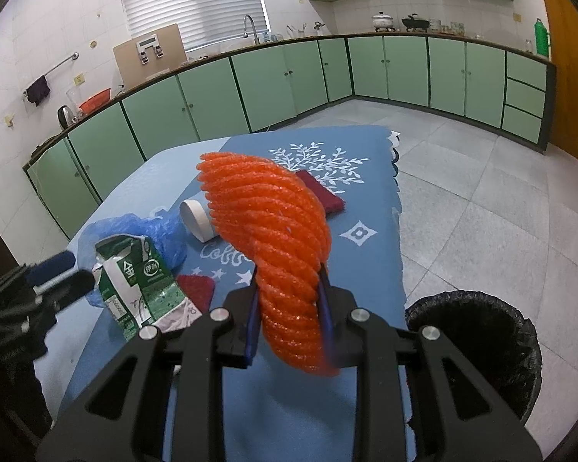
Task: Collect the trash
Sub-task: 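Lift the green packet and orange net and carry them toward the bin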
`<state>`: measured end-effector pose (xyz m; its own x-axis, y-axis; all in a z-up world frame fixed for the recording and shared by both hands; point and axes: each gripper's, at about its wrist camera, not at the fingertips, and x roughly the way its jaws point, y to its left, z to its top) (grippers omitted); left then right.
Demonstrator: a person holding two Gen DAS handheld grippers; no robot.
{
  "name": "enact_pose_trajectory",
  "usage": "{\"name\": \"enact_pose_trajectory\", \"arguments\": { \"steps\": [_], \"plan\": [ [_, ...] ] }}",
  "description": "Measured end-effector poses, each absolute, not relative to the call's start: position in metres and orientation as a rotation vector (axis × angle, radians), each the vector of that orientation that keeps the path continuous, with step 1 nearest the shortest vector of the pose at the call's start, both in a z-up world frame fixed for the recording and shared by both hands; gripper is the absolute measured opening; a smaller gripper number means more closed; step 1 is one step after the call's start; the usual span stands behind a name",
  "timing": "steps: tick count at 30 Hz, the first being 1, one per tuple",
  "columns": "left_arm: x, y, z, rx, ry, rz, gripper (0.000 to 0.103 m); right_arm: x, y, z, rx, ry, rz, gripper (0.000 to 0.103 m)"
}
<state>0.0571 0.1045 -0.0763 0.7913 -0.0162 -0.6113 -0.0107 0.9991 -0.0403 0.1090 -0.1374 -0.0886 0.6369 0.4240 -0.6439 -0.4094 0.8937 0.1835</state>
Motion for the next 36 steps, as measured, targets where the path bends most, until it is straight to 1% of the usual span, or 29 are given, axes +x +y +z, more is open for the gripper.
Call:
{"name": "enact_pose_trajectory", "arguments": {
  "steps": [2,5,7,9,10,12,15,21,24,32,35,36],
  "plan": [
    [0.055,0.104,-0.082,-0.054,0.678,-0.002,0.065,0.107,-0.138,-0.090,0.017,0.738,0.480,0.024],
    [0.054,0.103,-0.095,-0.078,0.723,-0.018,0.057,0.104,-0.138,-0.089,0.014,0.735,0.482,0.024],
    [0.054,0.102,-0.103,-0.091,0.743,-0.031,0.053,0.103,-0.139,-0.089,0.012,0.733,0.480,0.024],
    [0.057,0.100,-0.109,-0.104,0.763,-0.046,0.043,0.103,-0.141,-0.089,0.014,0.732,0.476,0.024],
    [0.060,0.100,-0.113,-0.116,0.774,-0.056,0.041,0.103,-0.141,-0.088,0.015,0.732,0.474,0.024],
    [0.064,0.098,-0.119,-0.128,0.790,-0.067,0.032,0.103,-0.141,-0.088,0.014,0.731,0.473,0.024],
    [0.070,0.095,-0.123,-0.151,0.797,-0.080,0.026,0.105,-0.142,-0.089,0.013,0.733,0.469,0.024],
    [0.076,0.093,-0.121,-0.211,0.804,-0.124,0.024,0.107,-0.142,-0.092,0.018,0.740,0.463,0.024],
    [0.072,0.085,-0.117,-0.207,0.795,-0.161,0.021,0.108,-0.142,-0.092,0.019,0.740,0.461,0.024],
    [0.084,0.075,-0.122,-0.180,0.803,-0.169,0.021,0.108,-0.147,-0.093,0.017,0.742,0.450,0.024],
    [0.090,0.075,-0.115,-0.197,0.791,-0.182,0.004,0.108,-0.149,-0.092,0.018,0.742,0.443,0.024],
    [0.086,0.076,-0.113,-0.200,0.782,-0.184,0.004,0.108,-0.150,-0.092,0.019,0.741,0.441,0.024]
  ]
}}
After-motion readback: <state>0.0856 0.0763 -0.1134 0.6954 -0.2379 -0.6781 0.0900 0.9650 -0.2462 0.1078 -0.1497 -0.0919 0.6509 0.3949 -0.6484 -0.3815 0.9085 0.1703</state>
